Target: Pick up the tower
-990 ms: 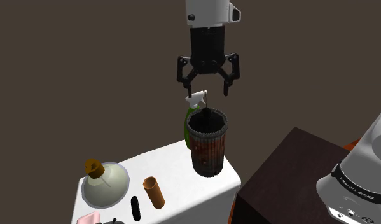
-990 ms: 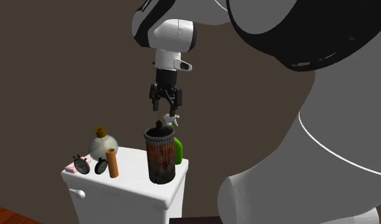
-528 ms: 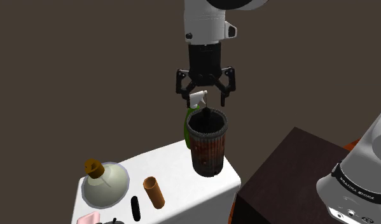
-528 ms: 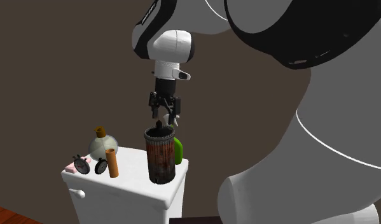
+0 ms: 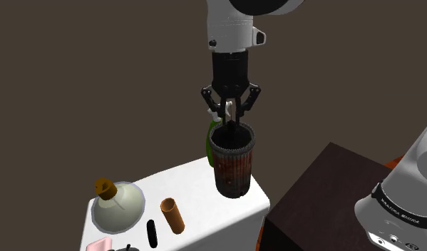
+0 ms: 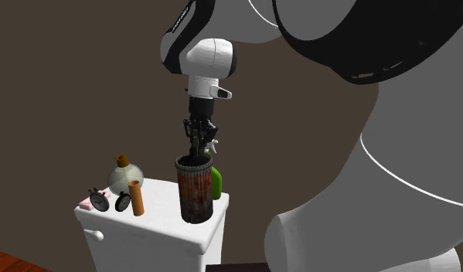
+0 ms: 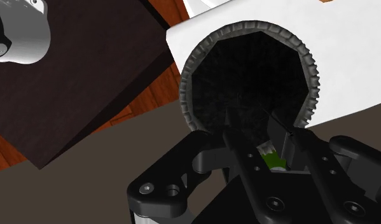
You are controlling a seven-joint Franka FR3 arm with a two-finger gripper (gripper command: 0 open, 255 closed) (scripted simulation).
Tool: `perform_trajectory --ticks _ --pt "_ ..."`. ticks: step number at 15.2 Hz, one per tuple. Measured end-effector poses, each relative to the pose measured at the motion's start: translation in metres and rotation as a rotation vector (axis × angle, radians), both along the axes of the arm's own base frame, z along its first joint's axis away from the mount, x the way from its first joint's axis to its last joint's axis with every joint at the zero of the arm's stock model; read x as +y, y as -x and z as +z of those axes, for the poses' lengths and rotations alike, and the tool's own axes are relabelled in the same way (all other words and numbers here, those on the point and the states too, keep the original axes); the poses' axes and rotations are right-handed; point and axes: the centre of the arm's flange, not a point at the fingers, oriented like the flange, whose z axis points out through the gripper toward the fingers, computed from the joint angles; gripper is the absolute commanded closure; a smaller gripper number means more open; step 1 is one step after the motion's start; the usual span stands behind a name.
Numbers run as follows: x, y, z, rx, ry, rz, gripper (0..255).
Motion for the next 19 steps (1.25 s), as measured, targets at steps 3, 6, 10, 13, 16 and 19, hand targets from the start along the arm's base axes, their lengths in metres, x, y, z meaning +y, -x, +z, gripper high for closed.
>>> perform_trajectory --ticks 3,6,10,13,16,19 --pt "0.000 0.000 0.000 0.000 0.000 0.000 255" --pt "0.000 -0.001 0.010 0.003 0.001 0.000 255" --pt "0.001 -0.001 0.031 0.003 0.001 0.000 255" --pt "0.001 -0.001 0.045 0.003 0.001 0.000 255" --pt "0.000 0.000 0.062 0.003 0.001 0.000 255" --pt "0.000 -0.001 0.075 0.003 0.001 0.000 255"
